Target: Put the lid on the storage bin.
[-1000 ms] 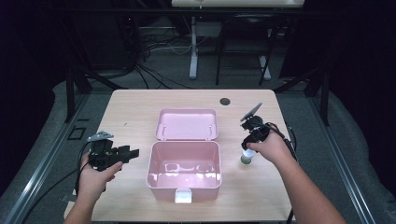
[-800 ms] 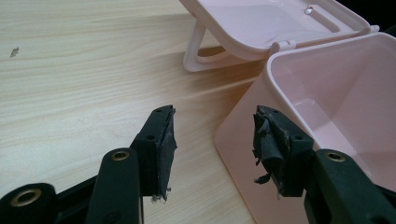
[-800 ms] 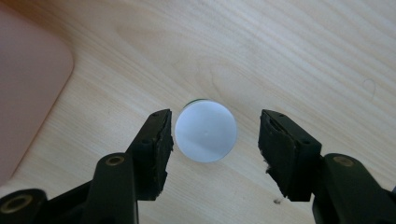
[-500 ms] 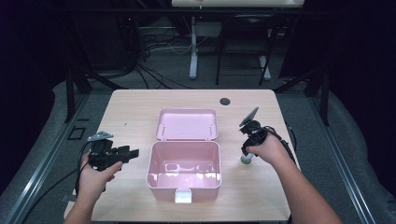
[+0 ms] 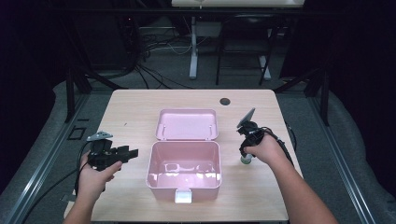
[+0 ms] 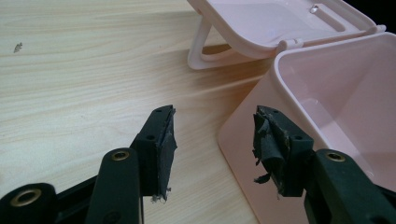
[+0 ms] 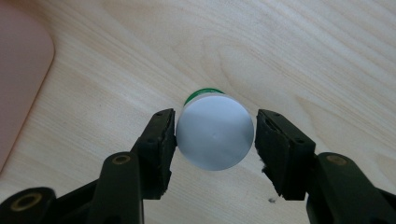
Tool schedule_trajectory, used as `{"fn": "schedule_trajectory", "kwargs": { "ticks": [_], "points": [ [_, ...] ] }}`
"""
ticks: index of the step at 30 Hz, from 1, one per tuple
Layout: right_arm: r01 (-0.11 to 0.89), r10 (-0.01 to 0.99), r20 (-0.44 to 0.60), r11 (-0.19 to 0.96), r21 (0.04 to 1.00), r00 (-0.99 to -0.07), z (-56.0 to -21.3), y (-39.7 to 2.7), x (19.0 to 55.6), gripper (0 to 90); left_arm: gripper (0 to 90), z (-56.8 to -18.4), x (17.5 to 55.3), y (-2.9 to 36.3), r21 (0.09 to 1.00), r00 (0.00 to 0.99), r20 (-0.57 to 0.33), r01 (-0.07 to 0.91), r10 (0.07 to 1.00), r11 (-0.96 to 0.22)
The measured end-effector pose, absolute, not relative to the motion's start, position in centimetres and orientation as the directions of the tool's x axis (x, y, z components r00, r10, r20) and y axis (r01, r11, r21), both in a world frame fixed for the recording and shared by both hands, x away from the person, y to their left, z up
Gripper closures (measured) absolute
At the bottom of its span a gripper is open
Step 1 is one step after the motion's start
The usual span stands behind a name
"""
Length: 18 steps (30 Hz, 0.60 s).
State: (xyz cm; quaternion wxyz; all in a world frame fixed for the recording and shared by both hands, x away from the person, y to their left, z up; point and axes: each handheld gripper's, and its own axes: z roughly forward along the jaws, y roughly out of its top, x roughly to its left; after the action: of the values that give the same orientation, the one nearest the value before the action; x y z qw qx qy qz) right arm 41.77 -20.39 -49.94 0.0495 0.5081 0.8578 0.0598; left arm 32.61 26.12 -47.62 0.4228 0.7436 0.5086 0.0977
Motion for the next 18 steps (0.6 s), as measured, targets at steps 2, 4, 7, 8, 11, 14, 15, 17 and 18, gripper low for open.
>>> {"fn": "schedule_trajectory", "kwargs": {
  "ticks": [2, 4, 7, 8, 11, 14, 15, 17, 18],
  "points": [
    [0.870, 0.879, -0.024, 0.476, 0.130, -0.477, -49.93, -20.35, 41.84, 49.1, 48.6, -47.63, 32.61, 26.13, 0.728, 0.463, -0.285, 0.674, 0.840, -0.124],
    [0.871, 0.881, -0.020, 0.471, 0.135, -0.473, -50.05, -20.36, 41.87, 49.2, 48.6, -47.64, 32.62, 26.12, 0.727, 0.463, -0.285, 0.675, 0.839, -0.125],
    [0.872, 0.881, -0.020, 0.470, 0.138, -0.472, -50.15, -20.37, 41.90, 49.2, 48.6, -47.65, 32.62, 26.09, 0.727, 0.462, -0.286, 0.676, 0.839, -0.125],
    [0.873, 0.883, -0.019, 0.468, 0.140, -0.470, -50.20, -20.37, 41.91, 49.3, 48.6, -47.66, 32.62, 26.08, 0.726, 0.462, -0.286, 0.676, 0.839, -0.125],
    [0.877, 0.885, -0.014, 0.463, 0.129, -0.466, -50.24, -20.37, 41.98, 49.3, 48.6, -47.69, 32.64, 26.08, 0.726, 0.462, -0.285, 0.676, 0.840, -0.126],
    [0.877, 0.884, -0.014, 0.465, 0.118, -0.467, -50.27, -20.34, 42.02, 49.2, 48.6, -47.70, 32.65, 26.11, 0.726, 0.460, -0.285, 0.677, 0.841, -0.124],
    [0.879, 0.885, -0.014, 0.463, 0.115, -0.465, -50.32, -20.34, 42.03, 49.2, 48.6, -47.71, 32.66, 26.13, 0.726, 0.460, -0.285, 0.677, 0.841, -0.124],
    [0.875, 0.882, -0.014, 0.468, 0.119, -0.470, -50.44, -20.35, 42.08, 49.2, 48.6, -47.74, 32.68, 26.16, 0.724, 0.458, -0.286, 0.678, 0.842, -0.123],
    [0.875, 0.883, -0.011, 0.467, 0.127, -0.470, -50.55, -20.36, 42.10, 49.2, 48.6, -47.74, 32.68, 26.17, 0.723, 0.457, -0.285, 0.680, 0.842, -0.125]
  ]
}}
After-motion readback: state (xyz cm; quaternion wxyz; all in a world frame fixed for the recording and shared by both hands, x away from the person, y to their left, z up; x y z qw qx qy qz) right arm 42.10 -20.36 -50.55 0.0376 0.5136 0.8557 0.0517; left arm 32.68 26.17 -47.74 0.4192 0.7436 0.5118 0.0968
